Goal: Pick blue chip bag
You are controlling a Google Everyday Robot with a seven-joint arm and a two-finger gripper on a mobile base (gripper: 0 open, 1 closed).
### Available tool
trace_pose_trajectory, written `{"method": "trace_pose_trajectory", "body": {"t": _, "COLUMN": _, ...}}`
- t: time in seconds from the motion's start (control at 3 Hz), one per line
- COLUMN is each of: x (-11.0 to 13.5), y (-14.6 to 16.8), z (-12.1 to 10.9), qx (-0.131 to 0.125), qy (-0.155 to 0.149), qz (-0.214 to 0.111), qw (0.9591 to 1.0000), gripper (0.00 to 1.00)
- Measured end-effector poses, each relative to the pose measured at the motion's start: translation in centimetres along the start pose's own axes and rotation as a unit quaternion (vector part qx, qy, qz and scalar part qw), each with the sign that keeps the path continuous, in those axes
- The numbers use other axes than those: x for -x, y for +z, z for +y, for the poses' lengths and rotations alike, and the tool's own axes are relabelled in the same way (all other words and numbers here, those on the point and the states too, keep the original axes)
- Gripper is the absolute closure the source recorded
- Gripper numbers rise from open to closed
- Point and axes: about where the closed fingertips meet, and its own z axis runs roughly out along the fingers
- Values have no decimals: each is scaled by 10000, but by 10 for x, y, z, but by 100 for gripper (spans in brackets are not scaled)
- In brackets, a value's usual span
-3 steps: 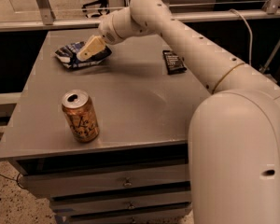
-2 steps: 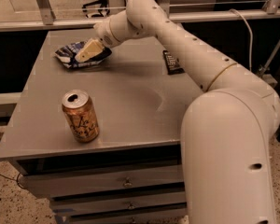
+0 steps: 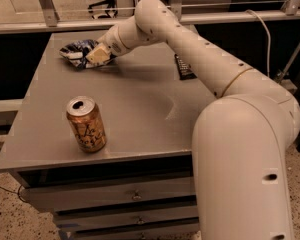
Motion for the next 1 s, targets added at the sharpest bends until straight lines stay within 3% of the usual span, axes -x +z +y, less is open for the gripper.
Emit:
{"method": "trace_pose_trajectory", "body": {"t": 0.33, "x": 0, "y": -4, "z": 1, "qx": -18, "qy": -14, "qz": 9, "qw": 10000, "gripper": 86}}
{"method": "trace_pose_trajectory", "body": {"t": 0.67, "x": 20, "y": -32, "z": -10, "qx": -292, "qy": -269, "qz": -132, "qw": 9991, "gripper": 100}}
{"method": "trace_pose_trajectory", "body": {"t": 1.0, "x": 52, "y": -89, "z": -30, "qx": -842, "qy": -711, "qz": -361, "qw": 9933, "gripper": 100}}
